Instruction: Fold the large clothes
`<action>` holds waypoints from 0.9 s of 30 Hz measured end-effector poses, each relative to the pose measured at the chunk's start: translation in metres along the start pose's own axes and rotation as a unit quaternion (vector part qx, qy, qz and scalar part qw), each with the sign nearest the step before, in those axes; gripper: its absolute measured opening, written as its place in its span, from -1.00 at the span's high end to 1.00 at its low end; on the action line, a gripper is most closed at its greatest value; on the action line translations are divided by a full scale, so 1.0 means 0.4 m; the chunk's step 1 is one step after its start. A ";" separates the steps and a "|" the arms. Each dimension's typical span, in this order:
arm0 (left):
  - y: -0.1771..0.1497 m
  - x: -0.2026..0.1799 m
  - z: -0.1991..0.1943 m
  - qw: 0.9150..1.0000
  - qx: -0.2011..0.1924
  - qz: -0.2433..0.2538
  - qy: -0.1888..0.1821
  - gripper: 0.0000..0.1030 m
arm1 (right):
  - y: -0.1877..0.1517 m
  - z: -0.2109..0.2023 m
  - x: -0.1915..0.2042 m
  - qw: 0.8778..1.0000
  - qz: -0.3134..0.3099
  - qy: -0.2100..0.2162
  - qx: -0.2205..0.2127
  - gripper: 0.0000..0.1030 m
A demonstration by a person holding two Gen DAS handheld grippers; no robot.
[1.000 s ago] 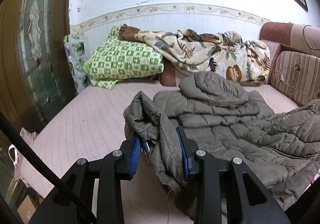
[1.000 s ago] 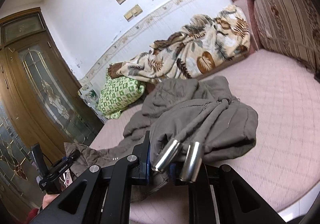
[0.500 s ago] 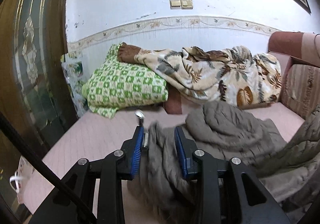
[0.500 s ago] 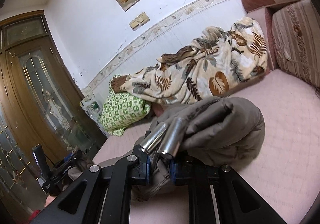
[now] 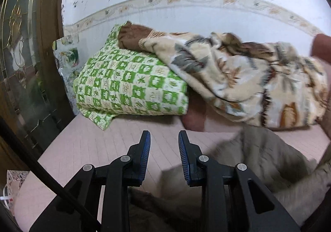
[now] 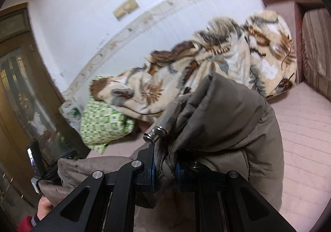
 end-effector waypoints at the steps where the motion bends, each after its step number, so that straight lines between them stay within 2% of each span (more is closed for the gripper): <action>1: 0.017 0.010 0.028 1.000 0.004 0.000 0.008 0.47 | 0.009 0.043 -0.006 1.000 0.006 -0.005 0.009 0.71; 4: 0.058 0.044 0.101 0.999 0.012 0.014 0.052 0.47 | 0.020 0.148 -0.030 0.999 0.021 -0.021 0.030 0.71; 7: 0.086 0.085 0.150 0.996 0.022 0.017 0.080 0.47 | 0.015 0.247 -0.064 0.997 0.034 -0.049 0.050 0.71; 12: 0.108 0.147 0.173 0.995 0.027 0.010 0.092 0.46 | -0.014 0.389 -0.167 0.988 0.090 -0.091 0.088 0.69; 16: 0.081 0.090 0.155 0.999 0.037 0.013 0.029 0.46 | -0.036 0.462 -0.195 0.980 0.117 -0.082 0.135 0.61; 18: 0.056 0.018 0.147 0.998 0.049 0.019 -0.023 0.46 | -0.037 0.470 -0.194 0.978 0.120 -0.079 0.149 0.52; 22: 0.002 -0.145 0.137 0.989 0.083 0.039 -0.118 0.46 | -0.016 0.439 -0.185 0.977 0.126 -0.053 0.162 0.30; 25: -0.045 -0.237 0.162 0.979 0.116 0.066 -0.155 0.45 | 0.011 0.376 -0.185 0.977 0.143 -0.020 0.154 0.19; 27: -0.084 -0.266 0.205 0.975 0.142 0.086 -0.145 0.45 | 0.020 0.339 -0.175 0.977 0.147 -0.008 0.155 0.15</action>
Point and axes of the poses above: each gripper's, at about its wrist camera, not at the fingertips, and z roughly the way its jaws point, x to its left, y to its top, the point moved 7 cm from there along z, roughly the way its jaws point, and after that the axes turned 14 degrees about -y, right-handed, at the moved point
